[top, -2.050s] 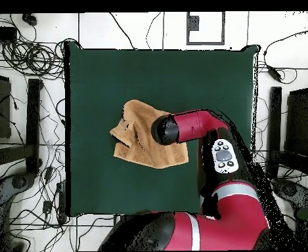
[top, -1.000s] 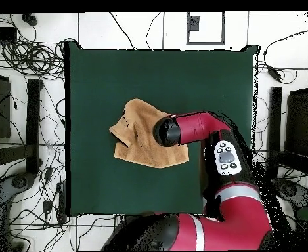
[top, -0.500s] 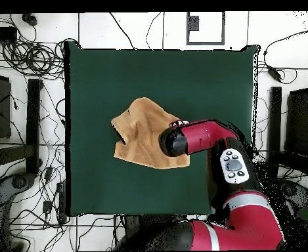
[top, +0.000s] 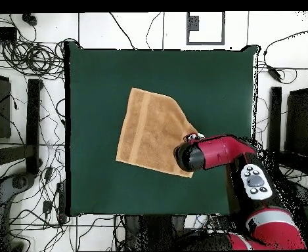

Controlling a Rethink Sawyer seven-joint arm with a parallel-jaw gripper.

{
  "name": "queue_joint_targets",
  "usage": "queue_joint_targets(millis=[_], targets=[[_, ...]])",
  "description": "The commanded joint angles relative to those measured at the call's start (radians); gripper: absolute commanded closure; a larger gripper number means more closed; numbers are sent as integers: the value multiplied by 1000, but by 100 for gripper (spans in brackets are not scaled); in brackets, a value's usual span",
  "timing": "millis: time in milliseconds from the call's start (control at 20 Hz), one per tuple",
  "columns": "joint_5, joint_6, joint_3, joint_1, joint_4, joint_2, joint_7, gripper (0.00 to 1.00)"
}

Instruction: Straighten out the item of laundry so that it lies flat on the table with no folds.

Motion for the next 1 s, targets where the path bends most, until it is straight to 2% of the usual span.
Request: queue_joint_targets(millis=[50,400,700,900,1000], targets=[[-131,-42,22,3,154,31,-265,100],[-151,-70,-29,147,78,112,-42,100],[-92,-112,-22,199,-9,197,26,100],[-82,-135,-64,253,-78,258,83,100],[-77,-134,-80,268,-86,264,68,100]])
